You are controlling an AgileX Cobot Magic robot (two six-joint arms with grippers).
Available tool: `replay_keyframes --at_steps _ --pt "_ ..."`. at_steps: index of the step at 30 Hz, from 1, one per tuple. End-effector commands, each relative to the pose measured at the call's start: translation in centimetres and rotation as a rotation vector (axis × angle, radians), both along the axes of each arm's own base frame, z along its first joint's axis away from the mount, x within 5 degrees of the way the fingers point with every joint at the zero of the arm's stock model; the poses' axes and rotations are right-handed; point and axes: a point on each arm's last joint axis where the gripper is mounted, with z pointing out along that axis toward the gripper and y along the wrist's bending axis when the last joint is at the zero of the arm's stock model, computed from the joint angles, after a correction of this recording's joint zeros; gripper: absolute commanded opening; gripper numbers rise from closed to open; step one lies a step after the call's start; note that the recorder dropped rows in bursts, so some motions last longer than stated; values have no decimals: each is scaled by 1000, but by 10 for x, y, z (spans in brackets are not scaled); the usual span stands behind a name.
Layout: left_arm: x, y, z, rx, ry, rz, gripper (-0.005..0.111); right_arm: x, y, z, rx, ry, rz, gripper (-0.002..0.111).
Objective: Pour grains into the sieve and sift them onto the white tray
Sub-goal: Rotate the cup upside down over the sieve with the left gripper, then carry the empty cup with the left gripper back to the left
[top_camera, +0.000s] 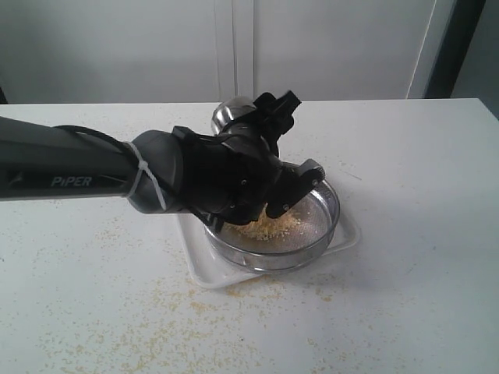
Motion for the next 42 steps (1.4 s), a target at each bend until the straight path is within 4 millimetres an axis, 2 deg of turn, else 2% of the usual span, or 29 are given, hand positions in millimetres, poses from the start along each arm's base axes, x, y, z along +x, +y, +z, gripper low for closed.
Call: replay_keyframes --at_steps 1,6,11,23,27,30,34,36,39,42 --pt "-2 2 -5 60 -18 -9 0 0 0 -1 3 -3 -5 0" --pt "-2 1 -4 62 -26 -18 0 0 0 -1 3 -3 -5 0" --pt "-4 -3 2 201 -104 -104 0 0 0 -1 3 -3 -5 0" --pt "-10 -10 6 26 -74 -103 0 0 0 -1 3 -3 -5 0" --pt "-13 -10 7 95 -95 -112 0 0 0 -1 3 -3 -5 0" --pt "-17 -13 14 28 -80 -143 0 0 0 -1 22 -1 -10 0" --pt "-14 -5 15 64 -111 -77 0 0 0 -1 22 -1 -10 0" --pt "-18 -6 21 8 -116 -60 0 0 0 -1 22 -1 -10 0" --pt "-18 2 34 -278 -125 84 0 0 0 -1 22 -1 -10 0" --pt "-21 6 48 -544 -108 153 0 0 0 -1 22 -1 -10 0"
